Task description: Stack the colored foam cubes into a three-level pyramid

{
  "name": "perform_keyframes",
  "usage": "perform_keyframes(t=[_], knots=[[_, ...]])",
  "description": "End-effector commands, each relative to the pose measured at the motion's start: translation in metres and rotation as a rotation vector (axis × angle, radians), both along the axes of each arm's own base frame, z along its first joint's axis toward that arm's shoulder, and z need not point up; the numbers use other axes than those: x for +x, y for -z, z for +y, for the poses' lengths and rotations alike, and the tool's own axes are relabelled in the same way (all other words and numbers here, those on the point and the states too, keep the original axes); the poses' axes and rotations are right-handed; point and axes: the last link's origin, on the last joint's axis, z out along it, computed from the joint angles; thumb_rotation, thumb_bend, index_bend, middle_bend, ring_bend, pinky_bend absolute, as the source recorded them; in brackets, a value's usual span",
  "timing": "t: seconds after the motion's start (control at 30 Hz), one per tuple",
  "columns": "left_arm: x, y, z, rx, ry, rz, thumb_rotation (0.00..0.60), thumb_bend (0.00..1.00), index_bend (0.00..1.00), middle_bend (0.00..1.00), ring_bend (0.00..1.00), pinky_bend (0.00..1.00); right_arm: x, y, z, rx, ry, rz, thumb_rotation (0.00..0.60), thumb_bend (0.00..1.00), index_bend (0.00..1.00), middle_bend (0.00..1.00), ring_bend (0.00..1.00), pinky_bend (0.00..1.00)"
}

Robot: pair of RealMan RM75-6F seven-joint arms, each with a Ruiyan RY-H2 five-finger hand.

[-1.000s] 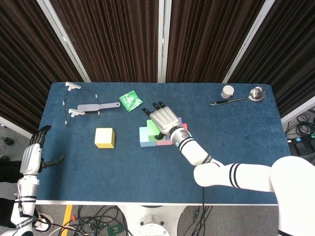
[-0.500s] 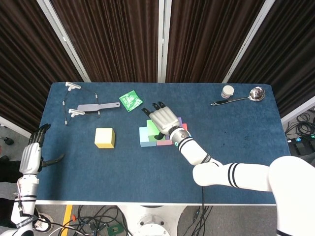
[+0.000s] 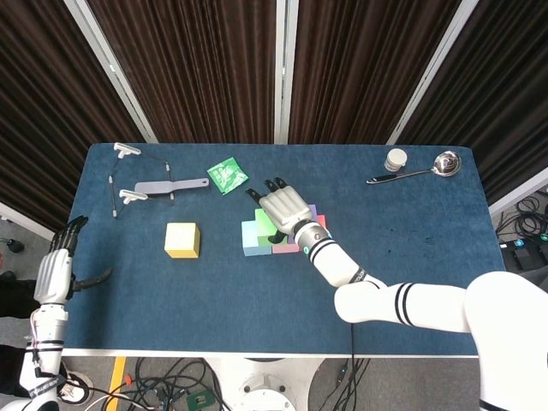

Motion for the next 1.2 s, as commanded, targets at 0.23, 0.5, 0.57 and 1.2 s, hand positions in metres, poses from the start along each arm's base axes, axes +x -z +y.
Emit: perform_keyframes(t=[0.23,0.5,0.57,1.2], knots=[[0.000,-0.001,0.000,0.007,0.002,-0.009,0.600,0.17,0.08,0.05,0.00,0.00,-0.001,-0.004,0.000,0.006,0.010,0.006,0.600,0.12,0.00,0.14,0.00,0.00],[0.000,-0.003,-0.003,0.005,0.007,-0.028,0.600,0.17,0.08,0.05,0.00,0.00,0.003,-0.008,0.004,0.017,0.011,-0.004,0.600,0.12,0.00,0.12,0.00,0.00],[0.000,-0.003,-0.003,0.006,0.010,-0.030,0.600,0.17,0.08,0.05,0.00,0.00,0.003,-0.011,0.005,0.024,0.012,0.002,0.600,0.12,0.00,0.11,0.00,0.00],[-0.009,-0.008,-0.012,0.016,-0.013,-0.034,0.600,0.17,0.08,0.05,0.00,0.00,0.073,0.013,0.003,0.138,0.027,-0.187,0.600,0.09,0.00,0.12,0.00,0.00]])
